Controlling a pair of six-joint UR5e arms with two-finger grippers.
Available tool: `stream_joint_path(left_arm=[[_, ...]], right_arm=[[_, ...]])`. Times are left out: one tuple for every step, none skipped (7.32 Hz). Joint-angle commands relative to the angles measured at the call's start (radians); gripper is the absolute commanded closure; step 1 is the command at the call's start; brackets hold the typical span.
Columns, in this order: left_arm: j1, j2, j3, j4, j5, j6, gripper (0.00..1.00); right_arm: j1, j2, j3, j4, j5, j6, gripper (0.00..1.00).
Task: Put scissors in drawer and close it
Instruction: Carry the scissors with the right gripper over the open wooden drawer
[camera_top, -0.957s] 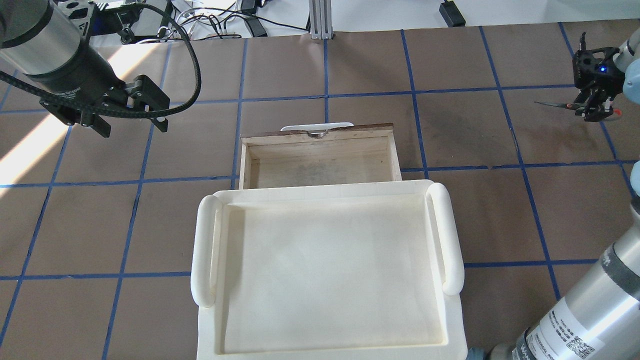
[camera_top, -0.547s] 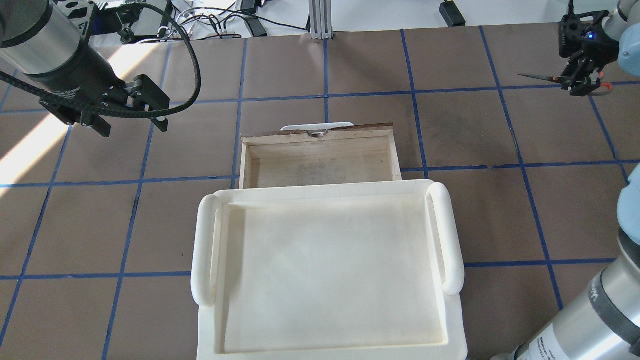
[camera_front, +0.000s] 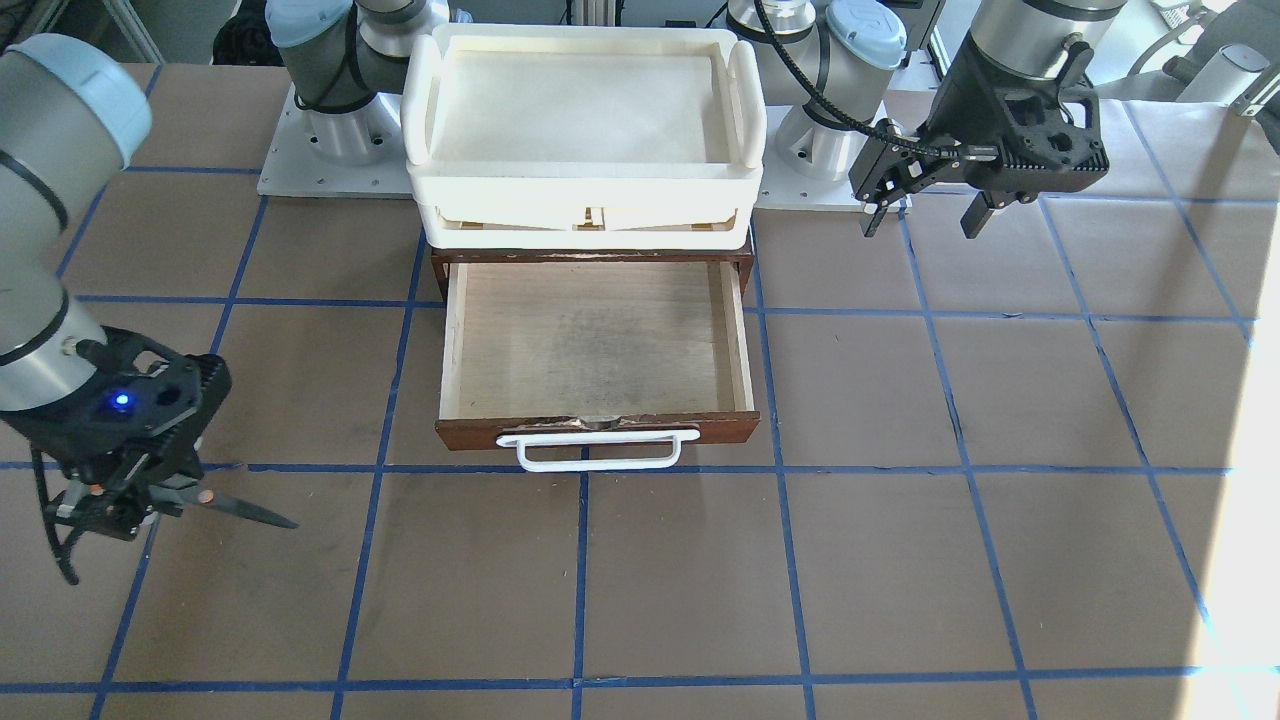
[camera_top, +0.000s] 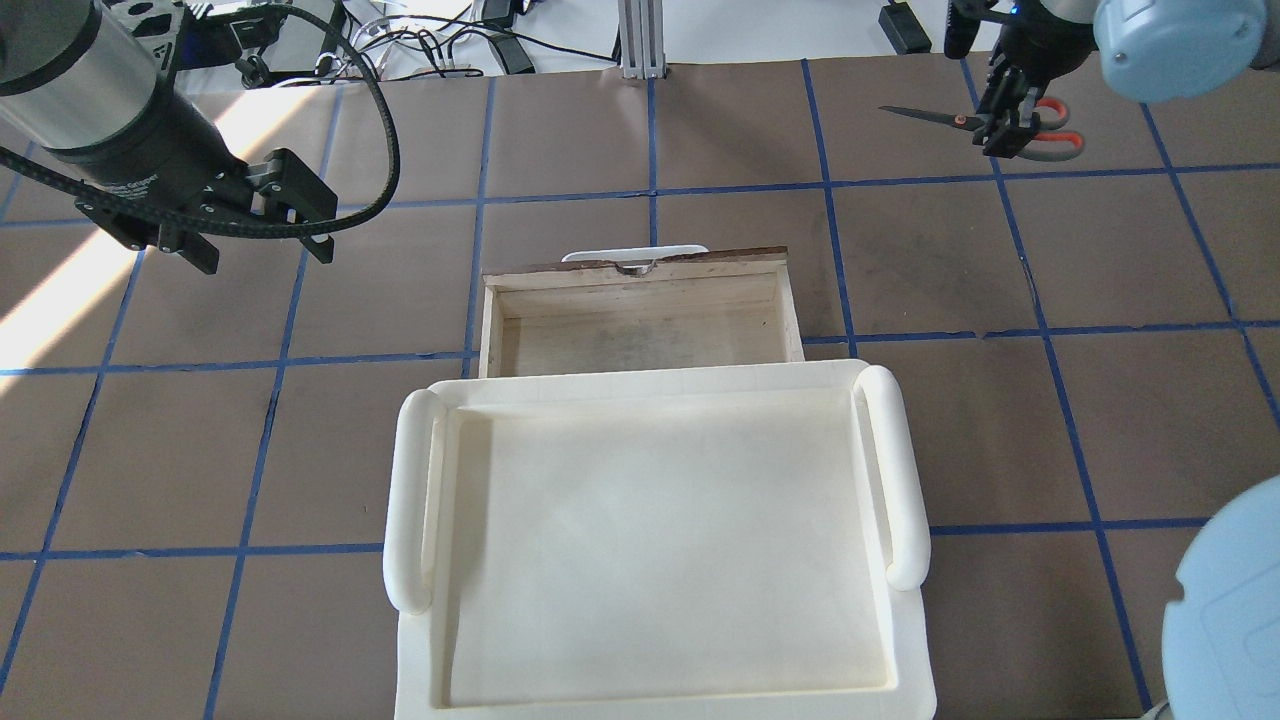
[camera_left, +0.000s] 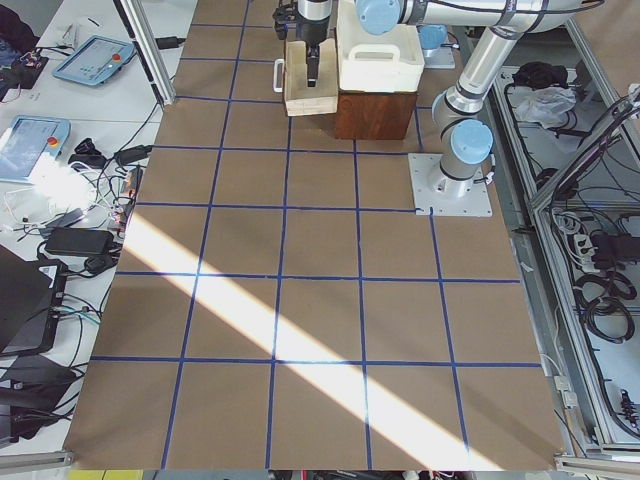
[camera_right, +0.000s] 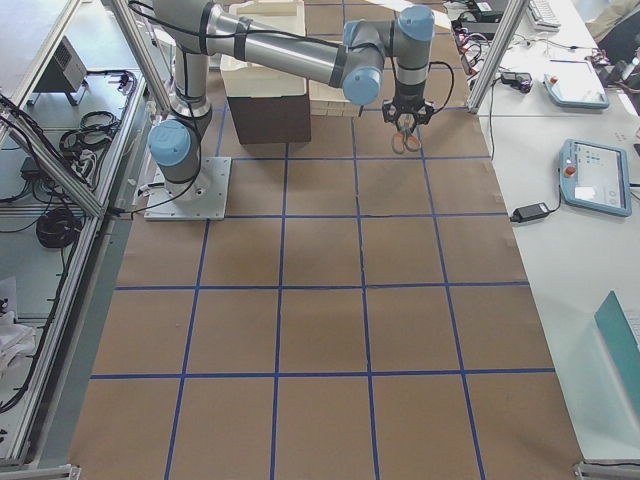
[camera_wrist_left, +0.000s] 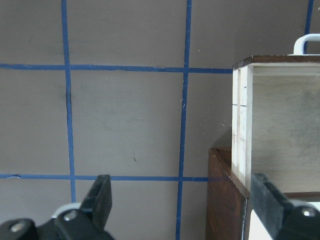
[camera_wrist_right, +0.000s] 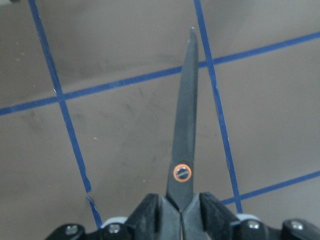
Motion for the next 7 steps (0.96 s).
stream_joint_path(left_arm=[[0.002, 0.005, 0.001, -0.002, 0.002, 0.000, 0.00], [0.002, 0.011, 0.001, -0.010, 0.002, 0.000, 0.00], [0.000, 0.013, 0.001, -0.018, -0.002, -0.003, 0.00], [0.002, 0.013, 0.001, -0.019, -0.001, -0.006, 0.00], [0.000, 0.014, 0.001, -0.028, 0.004, -0.006, 0.00], [0.002, 0.013, 0.001, -0.048, 0.007, 0.000, 0.00], [0.003, 0.001, 0.001, -0.044, 0.007, 0.000, 0.00]], right_arm=[[0.225, -0.028, 0.005, 0.018, -0.051, 0.189, 1.00], [0.274, -0.026, 0.007, 0.021, -0.037, 0.191, 1.00], [0.330, -0.022, 0.010, 0.025, -0.019, 0.254, 1.00], [0.389, -0.025, 0.016, 0.025, -0.023, 0.263, 1.00], [0.428, -0.022, 0.037, 0.025, -0.020, 0.276, 1.00], [0.453, -0.020, 0.072, 0.019, -0.017, 0.309, 1.00], [0.474, -0.020, 0.115, 0.015, -0.016, 0.331, 1.00]])
